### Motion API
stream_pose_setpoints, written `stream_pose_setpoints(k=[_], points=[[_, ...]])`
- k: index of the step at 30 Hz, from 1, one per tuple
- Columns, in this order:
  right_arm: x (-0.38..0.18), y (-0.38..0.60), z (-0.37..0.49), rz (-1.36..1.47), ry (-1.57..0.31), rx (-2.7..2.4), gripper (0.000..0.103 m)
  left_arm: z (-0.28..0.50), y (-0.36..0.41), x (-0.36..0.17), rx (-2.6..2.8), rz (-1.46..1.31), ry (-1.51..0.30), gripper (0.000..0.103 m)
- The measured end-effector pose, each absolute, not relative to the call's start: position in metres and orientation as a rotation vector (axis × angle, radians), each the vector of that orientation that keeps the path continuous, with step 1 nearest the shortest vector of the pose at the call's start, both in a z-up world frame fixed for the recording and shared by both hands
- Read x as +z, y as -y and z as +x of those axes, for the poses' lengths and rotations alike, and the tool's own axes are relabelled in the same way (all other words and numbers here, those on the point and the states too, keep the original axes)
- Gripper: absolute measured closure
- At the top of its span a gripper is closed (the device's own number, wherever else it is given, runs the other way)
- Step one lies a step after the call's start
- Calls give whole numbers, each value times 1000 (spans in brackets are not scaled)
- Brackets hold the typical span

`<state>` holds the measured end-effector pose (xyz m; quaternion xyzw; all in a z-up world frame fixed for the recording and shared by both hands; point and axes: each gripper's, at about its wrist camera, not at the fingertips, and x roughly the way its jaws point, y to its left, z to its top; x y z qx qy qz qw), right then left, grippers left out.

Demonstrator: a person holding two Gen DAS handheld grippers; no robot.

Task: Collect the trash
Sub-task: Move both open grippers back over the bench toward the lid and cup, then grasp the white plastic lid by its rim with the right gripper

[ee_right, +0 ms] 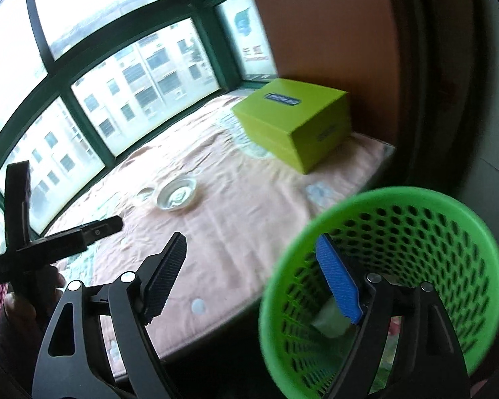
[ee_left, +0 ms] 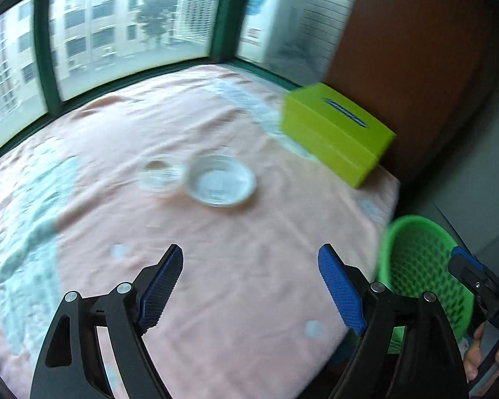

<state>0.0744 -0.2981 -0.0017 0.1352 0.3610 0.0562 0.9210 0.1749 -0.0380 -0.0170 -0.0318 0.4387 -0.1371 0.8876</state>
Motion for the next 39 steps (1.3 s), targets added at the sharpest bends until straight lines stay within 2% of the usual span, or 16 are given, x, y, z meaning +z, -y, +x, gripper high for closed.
stream_pose_setpoints(k=[5, 14, 24, 39], points=[[-8, 267, 103, 232, -775, 160, 21, 182, -6, -17, -207, -113, -905, 20], [-27, 194, 157, 80, -818, 235, 15, 196, -50, -19, -126, -126, -875, 9], [-65, 140, 218, -61, -879, 272, 13, 218, -84, -32, -71, -108, -872, 9], [-108, 112, 281, -145, -959, 273, 11, 254, -107, -52, -18, -99, -898, 8]])
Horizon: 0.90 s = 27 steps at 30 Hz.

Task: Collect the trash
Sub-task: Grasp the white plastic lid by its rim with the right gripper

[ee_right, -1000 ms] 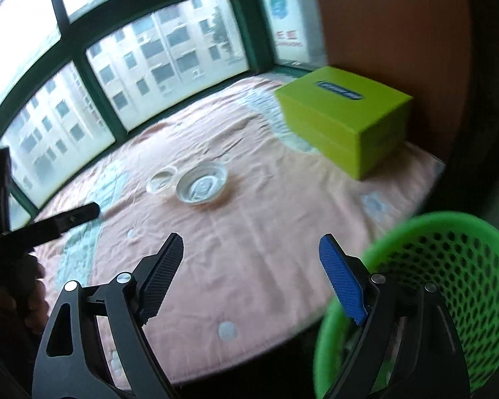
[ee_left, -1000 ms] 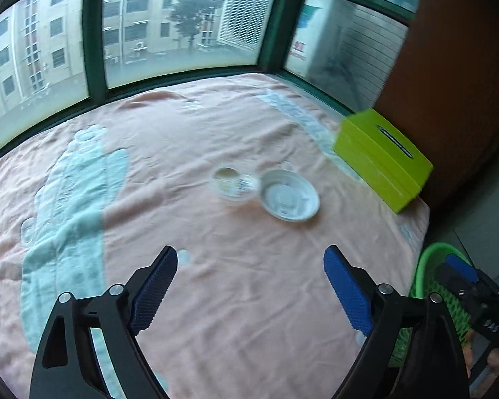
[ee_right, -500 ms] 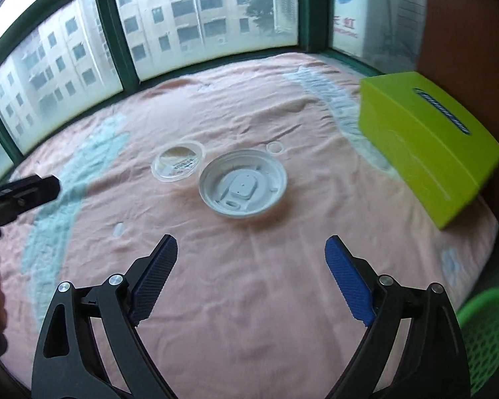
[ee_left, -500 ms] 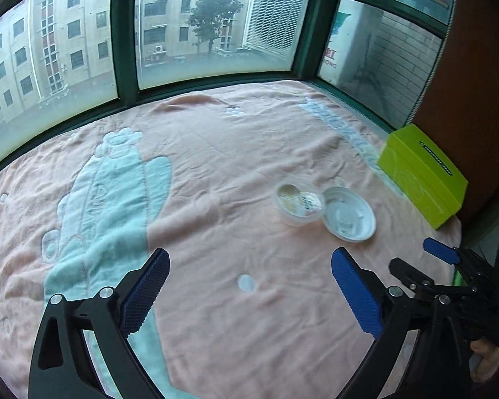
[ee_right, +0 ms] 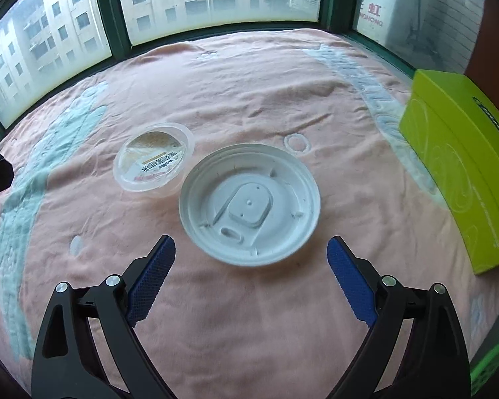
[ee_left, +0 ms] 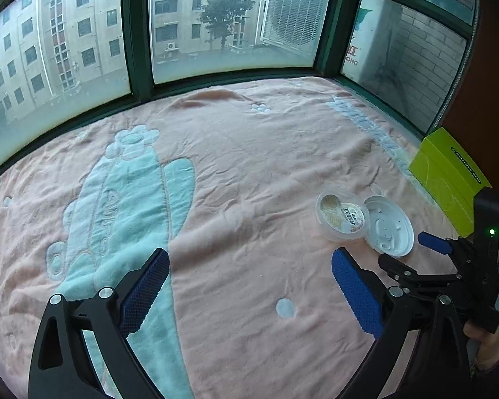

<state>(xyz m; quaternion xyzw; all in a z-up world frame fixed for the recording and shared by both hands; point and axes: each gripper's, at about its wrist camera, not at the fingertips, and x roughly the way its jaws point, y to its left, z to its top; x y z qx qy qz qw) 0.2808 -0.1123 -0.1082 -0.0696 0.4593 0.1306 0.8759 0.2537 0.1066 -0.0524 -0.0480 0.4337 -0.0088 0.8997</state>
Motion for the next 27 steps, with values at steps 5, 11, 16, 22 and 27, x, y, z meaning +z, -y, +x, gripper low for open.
stream_pose_setpoints(k=[5, 11, 16, 22, 27], points=[[-113, 106, 292, -155, -968, 279, 11, 263, -106, -59, -22, -100, -912, 8], [-114, 107, 301, -136, -967, 280, 10, 273, -101, -65, -32, -85, -926, 8], [-116, 108, 302, -136, -972, 281, 11, 280, -94, -69, -50, -87, -939, 8], [-111, 121, 292, -98, -982, 242, 12, 289, -80, -72, -72, -78, -947, 7], [-102, 140, 271, -42, -984, 204, 12, 298, -61, -77, -104, -54, -949, 7]])
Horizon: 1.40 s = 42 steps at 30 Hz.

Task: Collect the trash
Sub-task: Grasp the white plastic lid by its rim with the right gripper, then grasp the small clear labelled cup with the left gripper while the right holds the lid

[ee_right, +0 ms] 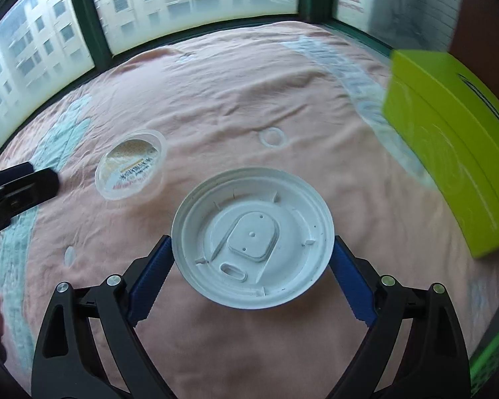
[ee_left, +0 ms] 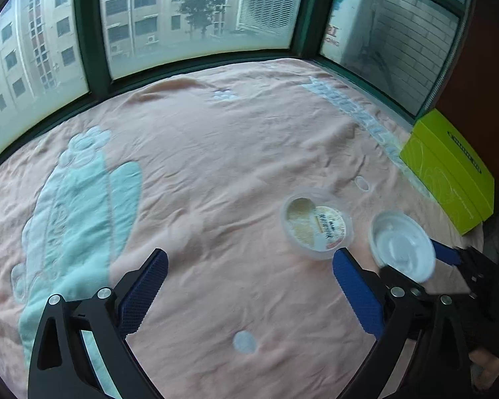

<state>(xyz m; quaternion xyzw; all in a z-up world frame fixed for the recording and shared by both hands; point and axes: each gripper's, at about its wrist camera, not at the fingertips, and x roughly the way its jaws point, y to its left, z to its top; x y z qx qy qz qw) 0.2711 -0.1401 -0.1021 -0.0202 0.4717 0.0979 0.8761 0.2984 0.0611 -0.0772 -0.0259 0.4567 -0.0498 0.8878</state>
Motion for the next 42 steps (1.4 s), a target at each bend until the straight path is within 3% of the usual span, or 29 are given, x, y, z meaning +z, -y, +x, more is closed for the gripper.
stream_pose_setpoints(k=[19, 21, 25, 42], points=[[-67, 187, 198, 152, -926, 184, 12, 347, -2, -114, -215, 78, -1019, 8], [-64, 190, 193, 154, -921, 183, 12, 349, -2, -116, -213, 69, -1019, 11], [-61, 195, 184, 173, -914, 186, 12, 350, -2, -119, -228, 45, -1037, 36], [-29, 232, 125, 223, -839, 176, 12, 278, 21, -56, -296, 29, -926, 38]])
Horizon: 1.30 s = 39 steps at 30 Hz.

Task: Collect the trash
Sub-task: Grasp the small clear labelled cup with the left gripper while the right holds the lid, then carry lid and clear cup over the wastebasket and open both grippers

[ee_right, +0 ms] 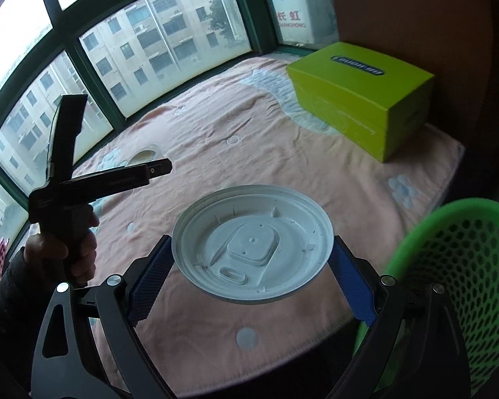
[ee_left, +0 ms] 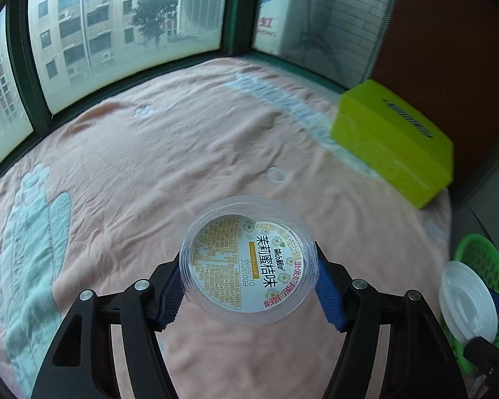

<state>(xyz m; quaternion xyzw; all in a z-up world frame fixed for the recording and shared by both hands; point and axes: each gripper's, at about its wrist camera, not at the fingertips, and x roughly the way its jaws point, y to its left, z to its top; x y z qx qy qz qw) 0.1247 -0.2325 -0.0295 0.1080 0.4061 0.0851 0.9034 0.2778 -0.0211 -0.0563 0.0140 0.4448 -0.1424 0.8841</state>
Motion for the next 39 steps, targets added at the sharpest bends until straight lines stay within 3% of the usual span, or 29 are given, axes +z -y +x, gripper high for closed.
stream_pose_setpoints(k=[19, 39], points=[[-15, 344, 14, 312, -759, -32, 12, 154, 131, 1, -508, 88, -817, 38], [-19, 411, -25, 418, -714, -184, 10, 123, 193, 2, -621, 109, -824, 37]])
